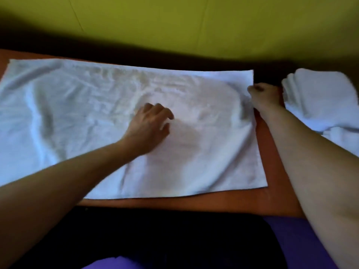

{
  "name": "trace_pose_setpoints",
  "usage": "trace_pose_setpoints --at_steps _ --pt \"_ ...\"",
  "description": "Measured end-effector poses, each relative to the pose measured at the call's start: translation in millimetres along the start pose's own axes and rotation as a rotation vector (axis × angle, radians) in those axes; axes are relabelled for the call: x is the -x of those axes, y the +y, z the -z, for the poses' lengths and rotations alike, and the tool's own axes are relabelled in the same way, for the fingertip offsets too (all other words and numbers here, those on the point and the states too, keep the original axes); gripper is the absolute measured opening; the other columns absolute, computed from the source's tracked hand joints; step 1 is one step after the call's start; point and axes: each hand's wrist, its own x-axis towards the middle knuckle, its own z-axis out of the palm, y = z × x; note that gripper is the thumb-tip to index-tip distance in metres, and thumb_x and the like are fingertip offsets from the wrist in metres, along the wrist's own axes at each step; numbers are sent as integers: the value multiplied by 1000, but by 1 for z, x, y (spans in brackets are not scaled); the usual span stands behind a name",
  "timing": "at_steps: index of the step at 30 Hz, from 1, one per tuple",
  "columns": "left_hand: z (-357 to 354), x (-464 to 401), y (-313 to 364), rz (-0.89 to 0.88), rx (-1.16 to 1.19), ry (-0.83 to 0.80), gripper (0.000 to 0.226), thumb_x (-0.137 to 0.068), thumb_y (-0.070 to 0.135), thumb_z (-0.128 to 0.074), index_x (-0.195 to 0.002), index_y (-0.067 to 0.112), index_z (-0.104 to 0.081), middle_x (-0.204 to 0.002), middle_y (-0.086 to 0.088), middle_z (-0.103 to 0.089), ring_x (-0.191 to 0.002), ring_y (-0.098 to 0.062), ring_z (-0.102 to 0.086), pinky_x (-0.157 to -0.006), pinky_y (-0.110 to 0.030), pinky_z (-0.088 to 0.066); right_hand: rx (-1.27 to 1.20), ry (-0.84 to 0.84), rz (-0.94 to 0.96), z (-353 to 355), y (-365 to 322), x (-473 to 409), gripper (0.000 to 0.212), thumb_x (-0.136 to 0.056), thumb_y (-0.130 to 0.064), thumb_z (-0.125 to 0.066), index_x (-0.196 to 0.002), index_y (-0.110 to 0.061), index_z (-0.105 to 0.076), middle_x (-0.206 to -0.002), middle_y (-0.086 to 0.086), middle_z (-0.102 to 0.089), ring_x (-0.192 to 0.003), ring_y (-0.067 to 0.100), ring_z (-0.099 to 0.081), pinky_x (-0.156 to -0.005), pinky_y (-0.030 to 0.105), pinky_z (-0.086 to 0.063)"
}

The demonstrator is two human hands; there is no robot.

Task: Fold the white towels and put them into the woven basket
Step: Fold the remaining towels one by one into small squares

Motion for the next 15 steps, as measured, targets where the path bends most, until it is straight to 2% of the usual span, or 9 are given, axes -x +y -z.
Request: trace_pose_setpoints --at_steps 4,7,10,11,13,15 --pt "-30 9 111 -260 69 1 22 -84 22 -58 -100 15 -70 -96 -8 -67 -82 -34 -58 -74 -45 -48 -130 -25 21 4 -6 12 40 -77 -47 -63 -104 -21 -77 -103 5 -76 -99 20 -69 -94 36 -54" --pt "-46 15 169 -459 -6 -111 27 -89 38 -57 -101 16 -68 -96 -6 -63 -85 -32 -55 -75 -42 -44 -169 -19 13 5 -6 13 37 -79 -44 -66 -105 -21 -77 -104 4 -76 -99 19 -69 -94 38 -54" --pt "-60 20 198 -433 -126 -272 46 -81 56 -62 -100 14 -65 -97 -7 -60 -85 -30 -54 -76 -40 -42 -203 -16 -4 8 -9 16 34 -82 -43 -66 -105 -21 -76 -97 2 -74 -93 17 -68 -88 33 -55" --pt "-67 21 203 -404 -132 -271 43 -80 52 -64 -99 14 -64 -95 -7 -60 -81 -30 -56 -72 -39 -42 -204 -11 -1 10 -11 17 32 -84 -41 -66 -106 -19 -76 -99 3 -74 -92 15 -67 -85 30 -53" --pt "-71 22 210 -371 -113 -261 19 -84 28 -55 -93 14 -64 -85 -7 -59 -68 -28 -57 -62 -36 -40 -195 -7 -3 16 -10 16 28 -89 -34 -64 -107 -15 -75 -105 8 -74 -91 14 -63 -79 25 -47" --pt "-72 21 216 -357 -105 -292 25 -79 13 -39 -87 13 -62 -76 -5 -58 -57 -26 -55 -52 -32 -34 -159 14 -21 24 -8 14 27 -89 -31 -62 -104 -13 -76 -105 11 -74 -92 19 -65 -78 30 -48"
